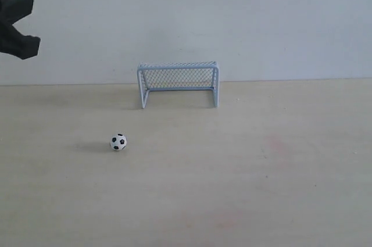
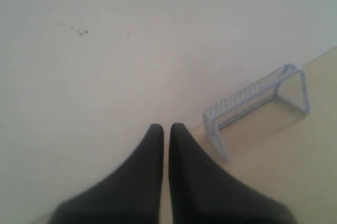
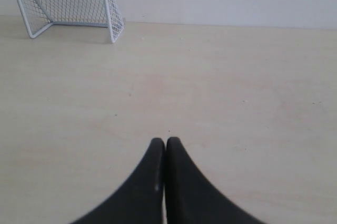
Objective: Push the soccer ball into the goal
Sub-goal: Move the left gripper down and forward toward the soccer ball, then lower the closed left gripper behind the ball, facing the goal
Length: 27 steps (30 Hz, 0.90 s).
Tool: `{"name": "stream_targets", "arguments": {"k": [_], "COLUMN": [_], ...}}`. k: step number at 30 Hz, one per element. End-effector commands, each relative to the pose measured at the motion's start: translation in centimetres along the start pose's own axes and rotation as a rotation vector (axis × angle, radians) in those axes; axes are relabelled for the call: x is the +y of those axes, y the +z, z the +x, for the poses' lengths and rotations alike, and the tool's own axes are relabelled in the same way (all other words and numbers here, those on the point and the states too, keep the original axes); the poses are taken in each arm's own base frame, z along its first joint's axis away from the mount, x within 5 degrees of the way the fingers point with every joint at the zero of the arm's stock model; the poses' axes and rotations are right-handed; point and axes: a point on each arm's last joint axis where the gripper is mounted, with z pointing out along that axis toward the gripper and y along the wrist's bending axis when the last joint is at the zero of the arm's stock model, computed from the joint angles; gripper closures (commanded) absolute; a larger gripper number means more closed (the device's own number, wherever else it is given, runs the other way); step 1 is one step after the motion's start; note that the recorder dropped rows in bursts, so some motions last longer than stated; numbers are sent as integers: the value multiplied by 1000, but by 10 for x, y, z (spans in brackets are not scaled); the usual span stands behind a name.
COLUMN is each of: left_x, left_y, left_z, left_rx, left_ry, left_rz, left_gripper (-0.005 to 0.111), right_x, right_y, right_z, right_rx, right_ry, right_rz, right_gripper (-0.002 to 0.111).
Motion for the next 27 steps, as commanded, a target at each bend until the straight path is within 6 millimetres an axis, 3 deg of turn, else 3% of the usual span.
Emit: {"name": "stream_targets", "arguments": {"k": [1, 6, 9, 13, 17, 22, 27], "left_x": [5, 1, -19, -22, -32, -41, -45], "left_y": [-2, -5, -16, -15, -1, 13, 34], "left_z": [12, 10, 4, 6, 26, 51, 83], "left_rx": [141, 253, 281, 309, 436, 577, 618], "left_ry": [83, 163, 354, 288, 192, 262, 672], "left_rz": [-62, 58, 400, 469, 546, 641, 819], "left_gripper": [102, 102, 102, 102, 102, 102, 102], "right_x": [0, 0, 0, 0, 0, 0, 0], "right_y": [0, 0, 0, 0, 0, 0, 0], "right_z": [-1, -1, -1, -1, -1, -1, -1], "right_rx": [-13, -13, -8, -8, -8, -8, -8], "right_ry": [-2, -2, -2, -2, -2, -2, -2], "right_rz": [7, 7, 7, 7, 7, 7, 7], "right_gripper": [109, 109, 109, 109, 109, 109, 109]}}
